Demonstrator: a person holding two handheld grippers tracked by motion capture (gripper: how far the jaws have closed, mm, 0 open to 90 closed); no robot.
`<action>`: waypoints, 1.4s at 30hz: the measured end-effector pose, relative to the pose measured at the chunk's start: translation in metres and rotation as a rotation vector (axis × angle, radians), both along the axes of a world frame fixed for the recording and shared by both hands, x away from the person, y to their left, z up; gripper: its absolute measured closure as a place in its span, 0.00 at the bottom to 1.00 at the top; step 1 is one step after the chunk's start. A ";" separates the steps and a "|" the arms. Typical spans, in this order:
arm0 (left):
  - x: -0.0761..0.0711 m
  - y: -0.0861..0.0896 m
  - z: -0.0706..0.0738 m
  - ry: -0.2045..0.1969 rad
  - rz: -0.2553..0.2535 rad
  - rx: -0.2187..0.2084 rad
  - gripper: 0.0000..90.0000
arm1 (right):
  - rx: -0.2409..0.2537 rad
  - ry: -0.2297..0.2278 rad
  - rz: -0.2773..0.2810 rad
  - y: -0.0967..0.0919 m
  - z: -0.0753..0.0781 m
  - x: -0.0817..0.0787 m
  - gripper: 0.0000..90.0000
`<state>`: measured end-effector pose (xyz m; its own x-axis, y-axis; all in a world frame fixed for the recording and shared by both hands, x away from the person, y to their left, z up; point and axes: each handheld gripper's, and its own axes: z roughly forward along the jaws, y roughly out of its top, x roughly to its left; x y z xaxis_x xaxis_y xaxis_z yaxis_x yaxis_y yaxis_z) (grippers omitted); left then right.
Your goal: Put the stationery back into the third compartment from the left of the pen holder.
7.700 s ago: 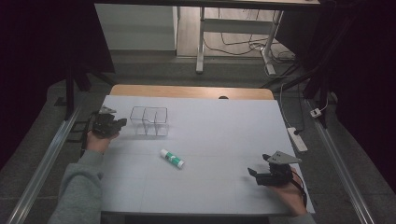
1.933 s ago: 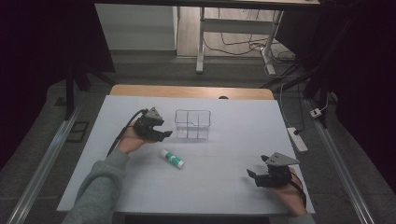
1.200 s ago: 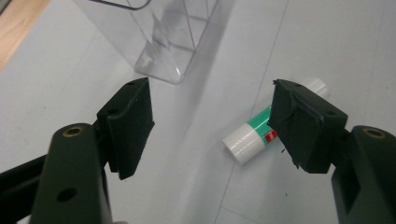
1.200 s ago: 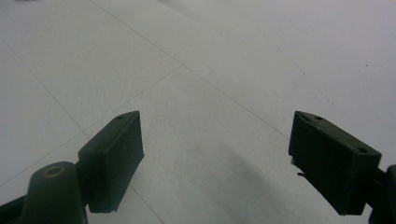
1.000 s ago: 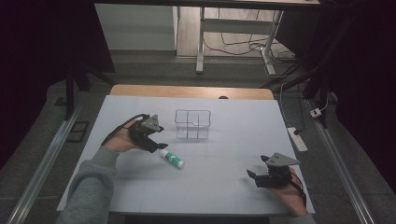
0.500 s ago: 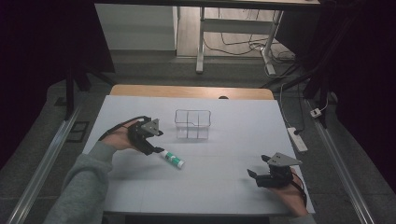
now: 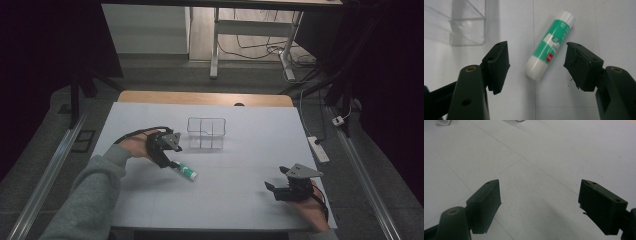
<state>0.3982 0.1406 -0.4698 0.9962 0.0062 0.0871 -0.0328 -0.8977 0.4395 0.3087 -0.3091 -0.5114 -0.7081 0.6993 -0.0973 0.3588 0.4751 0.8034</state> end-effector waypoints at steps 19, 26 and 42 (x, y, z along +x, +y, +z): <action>0.003 -0.016 -0.025 -0.030 -0.123 0.149 0.47 | -0.012 0.010 -0.005 0.002 -0.002 0.001 0.20; 0.004 -0.018 -0.031 -0.067 -0.177 0.200 0.53 | -0.011 0.012 -0.002 0.001 -0.002 0.001 0.20; 0.007 -0.007 -0.025 -0.084 -0.164 0.118 0.72 | -0.007 0.012 -0.004 0.001 -0.002 0.000 0.20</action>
